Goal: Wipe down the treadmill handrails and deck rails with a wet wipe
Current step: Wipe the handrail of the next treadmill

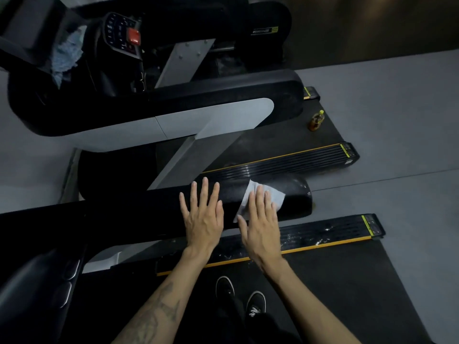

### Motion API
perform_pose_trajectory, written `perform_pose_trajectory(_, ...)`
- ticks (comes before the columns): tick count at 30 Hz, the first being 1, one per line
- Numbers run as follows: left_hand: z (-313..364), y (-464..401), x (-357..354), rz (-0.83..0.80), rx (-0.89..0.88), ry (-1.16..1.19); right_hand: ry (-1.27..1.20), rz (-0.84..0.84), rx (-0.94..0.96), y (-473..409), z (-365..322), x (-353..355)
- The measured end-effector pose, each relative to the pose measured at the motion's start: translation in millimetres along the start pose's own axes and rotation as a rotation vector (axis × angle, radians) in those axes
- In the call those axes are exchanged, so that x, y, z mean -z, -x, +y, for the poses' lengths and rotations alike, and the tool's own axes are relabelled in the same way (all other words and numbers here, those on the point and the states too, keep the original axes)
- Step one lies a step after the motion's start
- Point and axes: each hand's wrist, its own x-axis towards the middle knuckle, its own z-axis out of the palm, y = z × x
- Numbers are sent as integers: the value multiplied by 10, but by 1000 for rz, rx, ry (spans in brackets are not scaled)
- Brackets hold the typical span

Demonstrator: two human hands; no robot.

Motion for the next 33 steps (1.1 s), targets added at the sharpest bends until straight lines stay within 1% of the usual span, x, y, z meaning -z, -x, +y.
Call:
perform_pose_trajectory(2, 5, -20, 27, -9, -34, 8, -16, -8, 4, 10, -118, -39)
perform_pose_trajectory(6, -48, -146, 78, -38, -193, 14, -22, -36, 111, -117, -47, 27)
perform_pose_trajectory(7, -63, -193, 89, -43, -220, 24, -18, -29, 88, -106, -4, 34)
perform_pose_trajectory(10, -75, -339, 95, -68, -272, 50, -61, 22, -64, -13, 15, 34)
perform_pose_trajectory(13, -37, -479, 84, -102, -315, 69, -61, 47, -146, -104, -54, 48)
perform_pose_trajectory(15, 1, -560, 74, -124, -336, 66, -67, 49, -210, -258, -75, 74)
perform_pose_trajectory(17, 45, -620, 71, -156, -349, 48, -61, 23, -225, -344, -58, 90)
perform_pose_trajectory(19, 72, -646, 46, -187, -349, 9, -55, 7, -154, -300, 3, 82)
perform_pose_trajectory(22, 75, -640, 3, -190, -353, -44, -12, 17, 0, -93, 201, 72)
perform_pose_trajectory(23, 71, -633, -5, -191, -363, -59, 15, 23, 12, -42, 275, 77)
perform_pose_trajectory(24, 65, -631, -15, -190, -375, -69, 32, 28, -16, -19, 334, 93)
perform_pose_trajectory(26, 57, -635, -27, -183, -390, -71, 37, 29, -152, -93, 378, 146)
perform_pose_trajectory(28, 55, -634, -29, -179, -391, -63, 34, 12, -266, -272, 327, 189)
perform_pose_trajectory(29, 58, -633, -23, -179, -388, -58, 40, 1, -291, -360, 271, 197)
perform_pose_trajectory(31, 67, -634, -4, -187, -379, -55, 34, -27, -275, -460, 146, 184)
perform_pose_trajectory(33, 73, -638, 13, -188, -373, -55, -19, -34, -187, -408, 84, 167)
